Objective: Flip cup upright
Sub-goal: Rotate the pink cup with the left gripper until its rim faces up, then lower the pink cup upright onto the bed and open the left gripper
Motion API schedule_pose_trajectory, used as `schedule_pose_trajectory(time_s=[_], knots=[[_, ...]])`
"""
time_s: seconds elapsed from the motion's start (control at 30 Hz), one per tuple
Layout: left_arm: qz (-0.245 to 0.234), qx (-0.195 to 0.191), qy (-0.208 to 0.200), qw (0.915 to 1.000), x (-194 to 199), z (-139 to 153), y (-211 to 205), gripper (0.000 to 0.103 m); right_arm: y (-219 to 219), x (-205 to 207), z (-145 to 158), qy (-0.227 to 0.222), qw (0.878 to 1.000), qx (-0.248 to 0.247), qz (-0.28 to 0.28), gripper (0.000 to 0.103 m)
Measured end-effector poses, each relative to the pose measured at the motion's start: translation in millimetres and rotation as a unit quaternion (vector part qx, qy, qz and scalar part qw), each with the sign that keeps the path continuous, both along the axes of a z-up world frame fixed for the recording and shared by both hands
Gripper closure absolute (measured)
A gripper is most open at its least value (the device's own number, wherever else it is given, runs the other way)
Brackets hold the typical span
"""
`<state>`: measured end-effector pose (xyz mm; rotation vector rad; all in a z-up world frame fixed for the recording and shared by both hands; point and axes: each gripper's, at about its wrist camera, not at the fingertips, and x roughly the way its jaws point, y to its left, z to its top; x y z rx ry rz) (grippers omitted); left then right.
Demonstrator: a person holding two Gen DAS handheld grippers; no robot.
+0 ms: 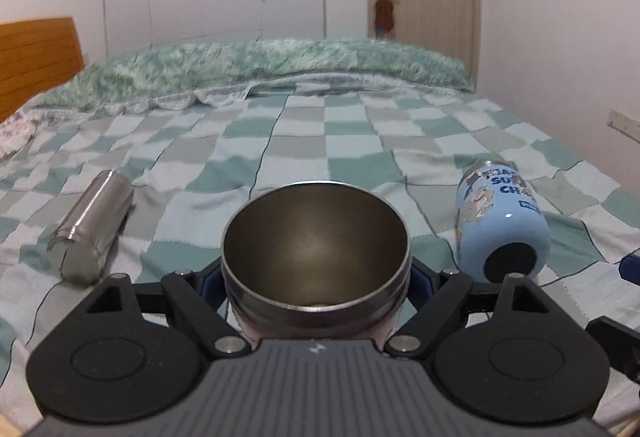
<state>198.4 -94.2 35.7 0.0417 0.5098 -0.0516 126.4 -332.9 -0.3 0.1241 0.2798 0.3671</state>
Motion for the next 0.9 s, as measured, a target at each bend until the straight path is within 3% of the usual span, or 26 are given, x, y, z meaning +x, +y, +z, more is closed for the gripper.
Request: schedule_pose_trajectory(time_s=[0.23, 0.27, 0.3, 0.6, 0.77, 0.9], knots=[[-0.013, -0.003, -0.004, 0.9999, -1.1, 1.6, 0.8, 0.015, 3.7, 1.7, -0.7, 0.001, 1.0, -0.006, -0.001, 0.0], [-0.019, -0.008, -0.008, 0.9997, -3.3, 3.6, 1.7, 0.012, 4.1, 1.6, -0.6, 0.001, 1.0, -0.007, -0.002, 0.0], [-0.025, -0.015, -0.016, 0.9994, -6.0, 7.3, 2.2, 0.0, 4.9, 1.5, -0.6, 0.0, 1.0, -0.008, -0.002, 0.0], [-0.019, -0.034, -0.143, 0.989, -86.0, 42.9, 32.9, 0.0, 14.4, -11.2, 1.5, -0.036, 0.999, -0.024, -0.002, 0.0], [0.011, -0.006, -0.184, 0.9829, -133.9, 28.9, 64.9, 0.0, 19.1, -26.5, 4.8, -0.065, 0.997, -0.035, -0.005, 0.0], [0.047, 0.019, -0.181, 0.9822, -158.8, 6.4, 85.6, 0.0, 18.6, -38.4, 5.1, -0.074, 0.996, -0.043, -0.011, 0.0]])
